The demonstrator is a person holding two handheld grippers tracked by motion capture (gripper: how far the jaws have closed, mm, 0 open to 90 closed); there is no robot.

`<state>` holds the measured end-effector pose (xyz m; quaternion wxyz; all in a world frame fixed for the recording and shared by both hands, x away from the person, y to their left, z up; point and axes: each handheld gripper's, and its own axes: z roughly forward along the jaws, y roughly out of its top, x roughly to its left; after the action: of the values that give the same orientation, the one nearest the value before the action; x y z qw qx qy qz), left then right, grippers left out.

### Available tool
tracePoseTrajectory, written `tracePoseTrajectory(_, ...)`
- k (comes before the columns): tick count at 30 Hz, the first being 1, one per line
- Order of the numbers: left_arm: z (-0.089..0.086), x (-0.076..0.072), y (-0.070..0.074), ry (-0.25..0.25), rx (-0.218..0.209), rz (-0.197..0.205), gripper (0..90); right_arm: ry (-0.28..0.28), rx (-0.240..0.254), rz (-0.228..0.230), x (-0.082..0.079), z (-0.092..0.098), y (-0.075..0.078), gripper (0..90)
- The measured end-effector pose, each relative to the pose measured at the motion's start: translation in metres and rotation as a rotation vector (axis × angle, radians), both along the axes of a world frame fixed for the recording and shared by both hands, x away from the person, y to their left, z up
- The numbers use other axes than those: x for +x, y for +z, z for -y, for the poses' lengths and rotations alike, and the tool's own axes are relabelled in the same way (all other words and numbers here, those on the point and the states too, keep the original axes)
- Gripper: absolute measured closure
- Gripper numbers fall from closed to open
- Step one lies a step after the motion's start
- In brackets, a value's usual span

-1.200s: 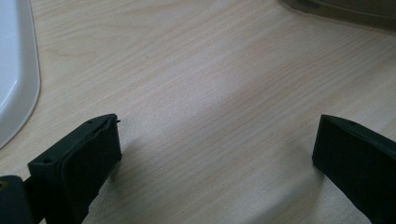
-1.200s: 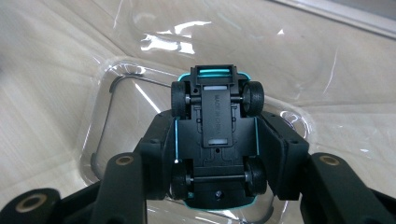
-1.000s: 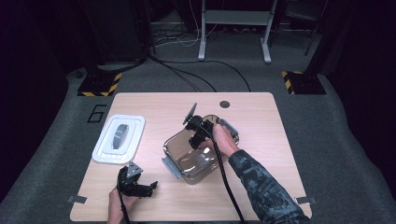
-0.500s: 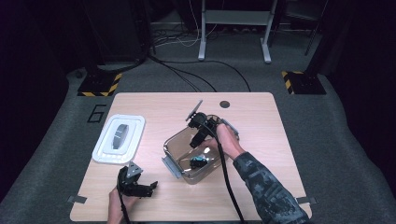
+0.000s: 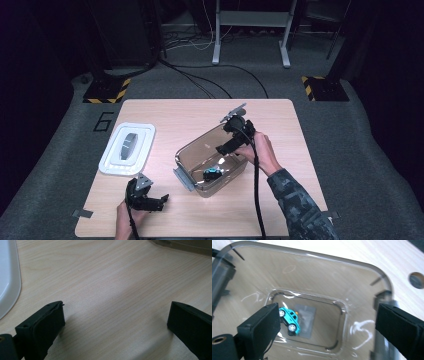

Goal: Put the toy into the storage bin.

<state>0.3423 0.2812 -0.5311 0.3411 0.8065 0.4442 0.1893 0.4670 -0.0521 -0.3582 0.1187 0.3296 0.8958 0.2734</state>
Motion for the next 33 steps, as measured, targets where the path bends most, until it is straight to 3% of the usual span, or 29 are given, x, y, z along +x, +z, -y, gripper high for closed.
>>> tracePoseTrajectory(9,0.0,0.0,0.0,0.0,0.0,0.0,1.0,-0.055,0.029,0.079,-0.012,0.038,0.005,1.4)
tracePoseTrajectory(18,0.0,0.0,0.0,0.0,0.0,0.0,0.9,-0.141,0.066,0.111,-0.024,0.075,0.003,0.7)
tracePoseTrajectory(26,0.0,0.0,0.0,0.0,0.0,0.0,0.9,-0.225,0.082,0.144,-0.041,0.108,-0.012,0.7)
tracePoseTrajectory(33,0.0,0.0,0.0,0.0,0.0,0.0,0.9,-0.298,0.112,0.143,-0.052,0.135,-0.032,0.9)
